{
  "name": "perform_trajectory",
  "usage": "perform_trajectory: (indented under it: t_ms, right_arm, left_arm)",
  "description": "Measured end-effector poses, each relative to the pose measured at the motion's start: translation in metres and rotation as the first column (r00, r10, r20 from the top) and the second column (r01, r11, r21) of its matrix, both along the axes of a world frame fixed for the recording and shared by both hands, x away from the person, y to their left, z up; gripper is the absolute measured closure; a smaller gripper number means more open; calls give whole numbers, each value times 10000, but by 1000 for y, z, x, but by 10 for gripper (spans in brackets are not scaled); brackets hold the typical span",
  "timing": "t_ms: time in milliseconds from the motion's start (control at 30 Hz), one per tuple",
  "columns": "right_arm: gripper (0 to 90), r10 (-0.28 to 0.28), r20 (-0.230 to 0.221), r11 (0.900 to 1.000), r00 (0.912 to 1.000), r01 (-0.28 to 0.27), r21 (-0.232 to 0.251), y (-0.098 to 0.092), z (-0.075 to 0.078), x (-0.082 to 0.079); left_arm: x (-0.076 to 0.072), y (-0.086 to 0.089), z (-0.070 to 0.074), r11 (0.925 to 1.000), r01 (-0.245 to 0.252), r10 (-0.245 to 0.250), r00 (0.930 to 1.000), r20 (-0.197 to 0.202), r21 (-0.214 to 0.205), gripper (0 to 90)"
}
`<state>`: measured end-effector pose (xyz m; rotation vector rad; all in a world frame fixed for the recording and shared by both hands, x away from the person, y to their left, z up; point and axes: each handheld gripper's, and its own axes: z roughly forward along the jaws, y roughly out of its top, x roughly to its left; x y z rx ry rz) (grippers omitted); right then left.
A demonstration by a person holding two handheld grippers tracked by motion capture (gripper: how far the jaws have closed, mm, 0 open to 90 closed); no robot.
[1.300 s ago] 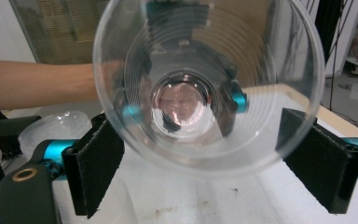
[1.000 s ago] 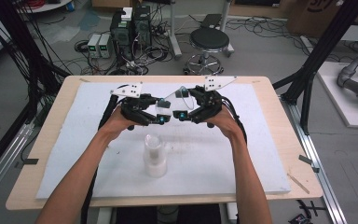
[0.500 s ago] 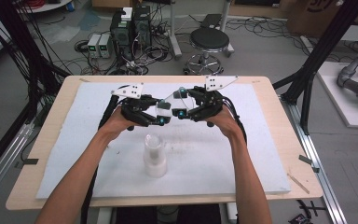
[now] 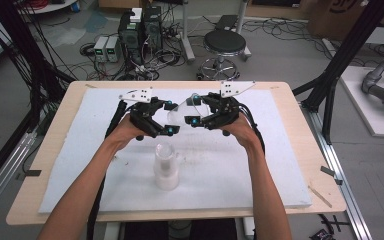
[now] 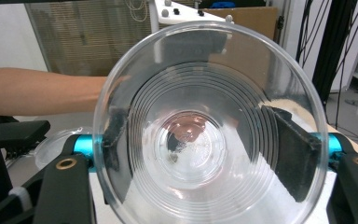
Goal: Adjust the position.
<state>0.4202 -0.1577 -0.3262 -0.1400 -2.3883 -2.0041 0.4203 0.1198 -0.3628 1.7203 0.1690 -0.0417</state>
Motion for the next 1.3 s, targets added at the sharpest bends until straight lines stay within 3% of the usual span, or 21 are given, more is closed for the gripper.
perform_trajectory:
  t_ms: [333,500,567,667,767,1033,1100,1233,1300]
  right_arm:
    - [310,-196,-9,9998,9998,196,-91,-1,0,0]
    - [310,-470,48,9987,9989,471,-181,-3,0,0]
    - [310,-726,104,9968,9973,729,-318,-5,1,0]
    - [310,-915,105,9948,9957,919,-447,-8,1,0]
    - [310,-1240,168,9905,9921,1248,-581,-11,2,1]
    - [311,-1948,98,9725,9808,1944,-1279,-17,1,0]
    - [314,-2221,98,9631,9750,2210,-1537,-18,1,0]
    - [316,-2586,150,9482,9659,2568,-1868,-21,0,1]
    - [316,-2779,120,9389,9605,2743,-2078,-22,0,1]
  left_arm:
    - [0,9,2,9983,-379,378,9993,34,436,89]
    - [0,27,6,9907,-1074,1098,9936,-246,840,89]
    - [-1,34,8,9858,-1362,1385,9902,-166,985,89]
    - [-4,44,10,9733,-1752,1801,9835,-198,1484,89]
    - [-7,53,12,9552,-2201,2298,9729,-273,1977,89]
    - [-23,67,23,9181,-2907,3097,9504,-298,2695,89]
    - [-30,71,23,9150,-3178,3316,9433,-147,2484,89]
    - [-40,79,21,8963,-3634,3759,9267,-9,2541,90]
    - [-46,83,18,8843,-3946,4070,9134,23,2496,90]
